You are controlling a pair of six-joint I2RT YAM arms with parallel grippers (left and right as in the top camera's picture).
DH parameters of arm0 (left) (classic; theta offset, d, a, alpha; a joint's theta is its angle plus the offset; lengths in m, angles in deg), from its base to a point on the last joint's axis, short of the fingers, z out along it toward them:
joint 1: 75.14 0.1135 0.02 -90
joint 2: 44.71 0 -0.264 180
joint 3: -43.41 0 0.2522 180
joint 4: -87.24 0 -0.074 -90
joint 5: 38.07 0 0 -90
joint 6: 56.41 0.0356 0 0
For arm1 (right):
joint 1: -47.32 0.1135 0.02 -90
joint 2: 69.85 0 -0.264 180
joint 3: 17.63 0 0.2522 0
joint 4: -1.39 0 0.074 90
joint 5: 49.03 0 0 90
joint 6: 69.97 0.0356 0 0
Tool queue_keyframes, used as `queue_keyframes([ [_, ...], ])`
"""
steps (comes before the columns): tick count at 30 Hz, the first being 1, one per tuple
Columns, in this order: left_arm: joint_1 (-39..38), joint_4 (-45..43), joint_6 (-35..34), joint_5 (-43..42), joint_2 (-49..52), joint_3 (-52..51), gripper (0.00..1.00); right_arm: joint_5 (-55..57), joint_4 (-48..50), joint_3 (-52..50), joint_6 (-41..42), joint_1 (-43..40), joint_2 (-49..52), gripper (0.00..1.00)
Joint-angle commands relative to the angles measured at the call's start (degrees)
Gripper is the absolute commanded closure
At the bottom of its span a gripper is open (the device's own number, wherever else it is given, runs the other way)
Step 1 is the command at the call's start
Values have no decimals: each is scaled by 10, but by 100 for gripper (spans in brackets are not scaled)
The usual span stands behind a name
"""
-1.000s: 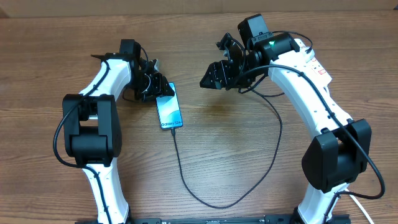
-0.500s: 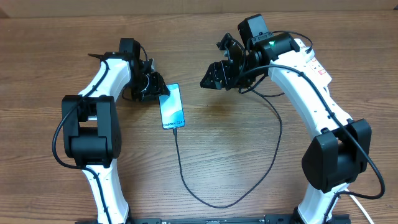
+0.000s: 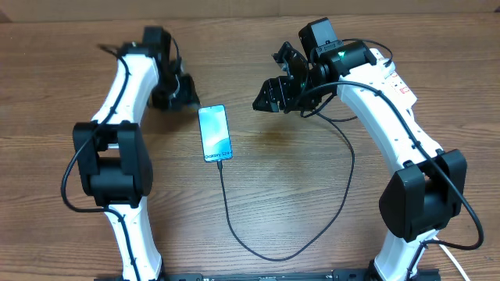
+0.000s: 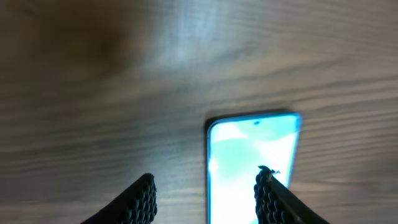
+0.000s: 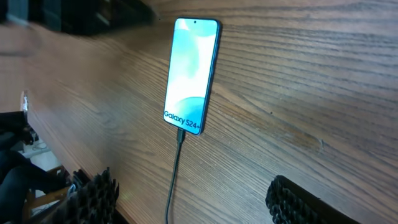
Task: Plug charger to phone and switch on socket
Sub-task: 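Raise both grippers up and away from the phone, then move the right gripper over the white power strip's switches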
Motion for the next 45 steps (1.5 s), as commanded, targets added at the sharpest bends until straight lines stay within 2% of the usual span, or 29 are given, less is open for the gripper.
queue_keyframes([
  [1,4,41,-4,31,-4,112,53,22,-6,25,-1,-15,-35,23],
  [5,4,112,-3,31,-5,248,53,72,-29,44,3,-44,-66,22],
  [7,3,134,-1,31,-5,292,53,87,-35,48,7,-60,-76,19],
  [12,3,190,5,31,-7,410,53,147,-39,49,71,-120,-93,15],
  [14,3,209,5,31,-8,457,53,154,-40,49,80,-151,-94,12],
  [17,3,236,5,31,-8,523,50,172,-39,49,81,-200,-94,0],
  [19,3,253,5,31,-8,578,42,231,-32,49,105,-247,-94,0],
  [20,3,257,5,31,-8,593,28,256,-25,49,111,-264,-94,0],
  [21,3,259,5,32,-8,604,4,273,-17,49,113,-277,-93,0],
  [22,3,263,5,32,-8,613,0,287,-8,49,113,-290,-92,0],
  [29,3,266,5,32,-7,606,0,298,80,43,112,-350,-75,0],
  [37,3,265,5,32,-7,603,0,349,131,43,112,-358,-10,0],
  [45,3,265,5,32,-7,603,0,353,168,43,105,-360,69,0],
])
